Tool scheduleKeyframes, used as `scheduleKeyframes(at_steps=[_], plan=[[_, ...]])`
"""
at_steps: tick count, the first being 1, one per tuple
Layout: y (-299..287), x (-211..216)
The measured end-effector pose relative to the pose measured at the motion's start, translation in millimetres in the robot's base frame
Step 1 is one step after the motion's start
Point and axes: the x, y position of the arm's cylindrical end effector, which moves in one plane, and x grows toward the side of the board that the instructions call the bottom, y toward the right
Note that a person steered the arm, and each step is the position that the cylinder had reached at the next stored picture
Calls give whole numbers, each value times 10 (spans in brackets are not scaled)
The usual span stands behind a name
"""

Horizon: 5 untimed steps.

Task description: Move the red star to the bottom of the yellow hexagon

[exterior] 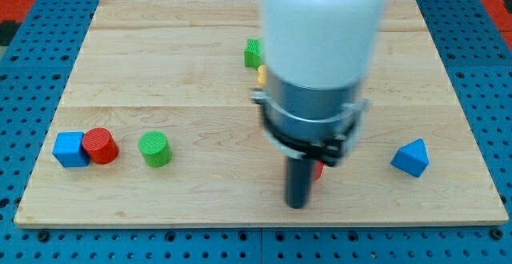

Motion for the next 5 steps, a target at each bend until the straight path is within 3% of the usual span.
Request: scheduleKeyframes(at_steps=[1, 4, 5], plan=[[433, -84], [-204, -488], [-80, -328]])
